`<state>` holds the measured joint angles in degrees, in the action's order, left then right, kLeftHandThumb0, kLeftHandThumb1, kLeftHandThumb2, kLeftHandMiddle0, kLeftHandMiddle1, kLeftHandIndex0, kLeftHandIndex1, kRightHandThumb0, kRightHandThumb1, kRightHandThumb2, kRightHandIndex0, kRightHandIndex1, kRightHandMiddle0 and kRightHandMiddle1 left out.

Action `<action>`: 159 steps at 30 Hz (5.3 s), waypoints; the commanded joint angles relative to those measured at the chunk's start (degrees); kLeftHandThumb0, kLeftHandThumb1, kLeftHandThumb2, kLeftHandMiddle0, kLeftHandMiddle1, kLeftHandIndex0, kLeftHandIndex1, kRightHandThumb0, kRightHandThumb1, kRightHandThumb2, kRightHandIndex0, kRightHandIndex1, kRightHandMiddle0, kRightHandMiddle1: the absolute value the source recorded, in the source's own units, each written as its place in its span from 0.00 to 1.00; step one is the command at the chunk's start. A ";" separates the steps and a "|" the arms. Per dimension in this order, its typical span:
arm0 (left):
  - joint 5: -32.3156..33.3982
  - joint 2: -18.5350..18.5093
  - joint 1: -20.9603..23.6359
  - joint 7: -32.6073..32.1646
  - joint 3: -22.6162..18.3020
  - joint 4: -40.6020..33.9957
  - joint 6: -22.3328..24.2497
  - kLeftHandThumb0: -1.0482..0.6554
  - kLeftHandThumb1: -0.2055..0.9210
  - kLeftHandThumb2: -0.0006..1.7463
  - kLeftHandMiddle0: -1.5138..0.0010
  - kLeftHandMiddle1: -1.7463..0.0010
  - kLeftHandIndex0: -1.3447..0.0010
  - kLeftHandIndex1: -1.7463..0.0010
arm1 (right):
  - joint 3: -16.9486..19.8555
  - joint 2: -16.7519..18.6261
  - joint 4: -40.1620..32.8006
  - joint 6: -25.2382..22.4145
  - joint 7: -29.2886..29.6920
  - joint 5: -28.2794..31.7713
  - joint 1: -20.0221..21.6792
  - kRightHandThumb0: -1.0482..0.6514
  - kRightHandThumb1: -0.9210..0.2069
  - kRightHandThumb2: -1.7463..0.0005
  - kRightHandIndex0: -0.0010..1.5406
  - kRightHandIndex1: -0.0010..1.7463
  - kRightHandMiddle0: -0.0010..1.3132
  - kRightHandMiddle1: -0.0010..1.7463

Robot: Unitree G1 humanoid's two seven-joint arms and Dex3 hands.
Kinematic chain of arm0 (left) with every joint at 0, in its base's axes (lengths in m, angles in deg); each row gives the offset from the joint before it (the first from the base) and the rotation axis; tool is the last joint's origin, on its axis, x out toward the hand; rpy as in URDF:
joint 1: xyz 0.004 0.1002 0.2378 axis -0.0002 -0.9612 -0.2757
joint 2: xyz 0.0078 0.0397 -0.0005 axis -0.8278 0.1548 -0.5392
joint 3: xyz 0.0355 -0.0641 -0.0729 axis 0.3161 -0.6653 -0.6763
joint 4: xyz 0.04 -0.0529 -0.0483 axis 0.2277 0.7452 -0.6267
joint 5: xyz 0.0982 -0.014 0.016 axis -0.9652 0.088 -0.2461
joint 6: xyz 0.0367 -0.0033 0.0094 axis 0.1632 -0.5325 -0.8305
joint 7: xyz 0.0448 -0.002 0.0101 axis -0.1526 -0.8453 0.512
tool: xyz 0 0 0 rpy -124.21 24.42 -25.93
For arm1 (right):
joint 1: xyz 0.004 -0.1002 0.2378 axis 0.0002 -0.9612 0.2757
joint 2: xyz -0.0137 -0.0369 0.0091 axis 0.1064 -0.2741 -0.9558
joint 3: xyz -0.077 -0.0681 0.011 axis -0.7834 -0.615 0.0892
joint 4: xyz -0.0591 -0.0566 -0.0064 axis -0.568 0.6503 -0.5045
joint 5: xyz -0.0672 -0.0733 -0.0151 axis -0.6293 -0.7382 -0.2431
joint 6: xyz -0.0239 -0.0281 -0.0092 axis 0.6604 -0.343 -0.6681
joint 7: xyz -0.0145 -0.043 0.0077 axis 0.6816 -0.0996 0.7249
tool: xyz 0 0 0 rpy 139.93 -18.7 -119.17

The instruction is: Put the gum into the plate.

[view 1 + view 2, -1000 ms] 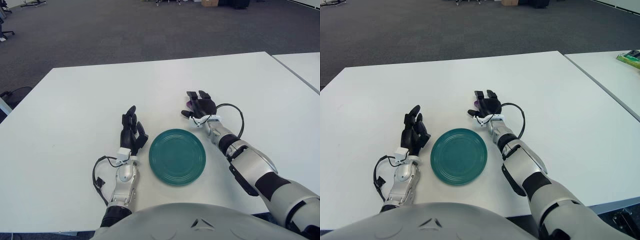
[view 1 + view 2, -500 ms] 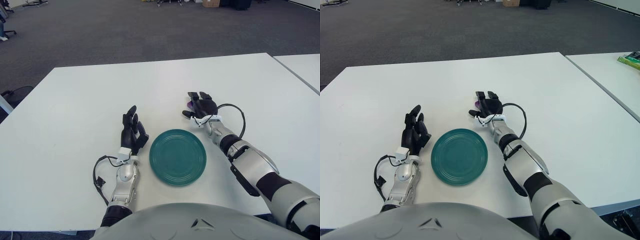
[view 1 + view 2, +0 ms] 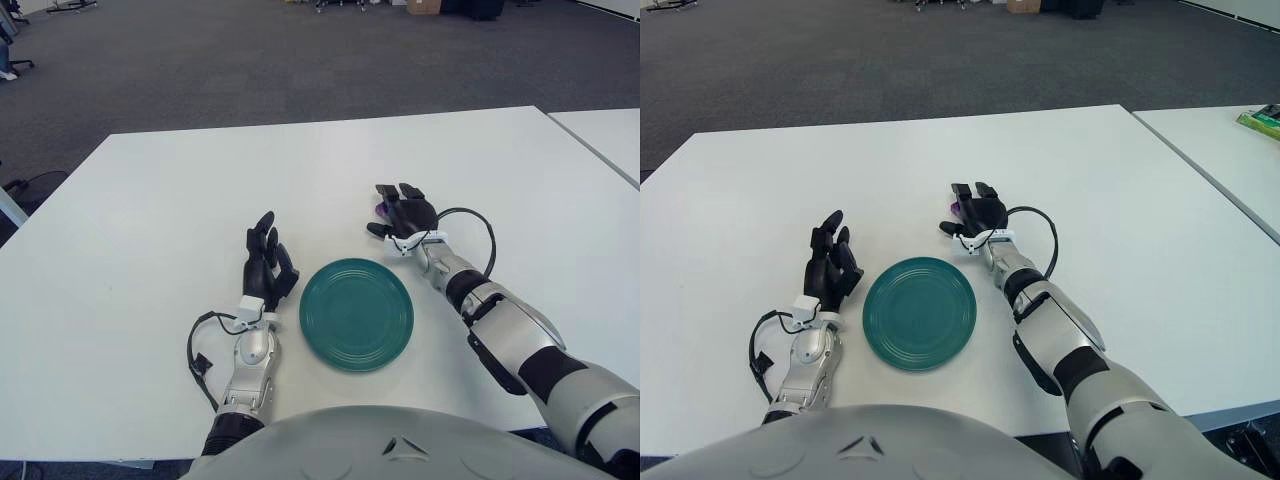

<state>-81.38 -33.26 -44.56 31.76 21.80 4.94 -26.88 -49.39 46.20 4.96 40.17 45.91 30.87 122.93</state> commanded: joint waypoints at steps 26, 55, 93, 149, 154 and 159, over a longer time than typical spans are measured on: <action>6.41 2.77 -4.24 5.22 1.08 -2.79 5.16 0.16 1.00 0.52 0.75 0.98 0.99 0.55 | 6.22 -21.96 -14.83 6.47 -48.23 15.89 -10.78 0.18 0.00 0.65 0.36 0.10 0.00 0.33; 16.29 3.75 -8.28 9.17 2.98 -10.28 12.39 0.18 1.00 0.48 0.68 0.96 0.95 0.53 | 1.94 -29.09 -38.54 -5.29 -73.42 8.40 -6.41 0.20 0.00 0.59 0.33 0.05 0.00 0.31; 18.31 4.14 -7.51 10.40 2.46 -8.71 12.18 0.20 1.00 0.47 0.69 0.98 0.94 0.53 | 2.49 -25.92 -52.04 -11.09 -69.86 0.61 -6.94 0.15 0.00 0.62 0.21 0.00 0.00 0.15; 17.77 3.14 -7.72 10.60 1.42 -9.40 12.62 0.20 1.00 0.48 0.67 0.98 0.93 0.54 | -0.17 -16.25 -21.59 -6.54 -52.00 -3.16 10.03 0.15 0.00 0.67 0.21 0.01 0.00 0.20; 17.99 3.18 -7.69 10.82 1.41 -9.29 12.55 0.19 1.00 0.47 0.68 0.98 0.93 0.54 | -0.36 -16.68 -23.43 -6.25 -53.34 -2.89 9.74 0.14 0.00 0.67 0.22 0.01 0.00 0.22; 17.83 3.17 -7.81 10.87 1.61 -9.37 12.51 0.19 1.00 0.47 0.68 0.98 0.93 0.54 | 0.22 -17.93 -28.56 -7.10 -57.17 -2.26 8.28 0.13 0.00 0.66 0.21 0.01 0.00 0.22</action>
<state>-63.47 -33.46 -50.99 43.11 23.70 -6.45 -16.44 -49.51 28.86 -20.01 33.52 -9.18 28.27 131.28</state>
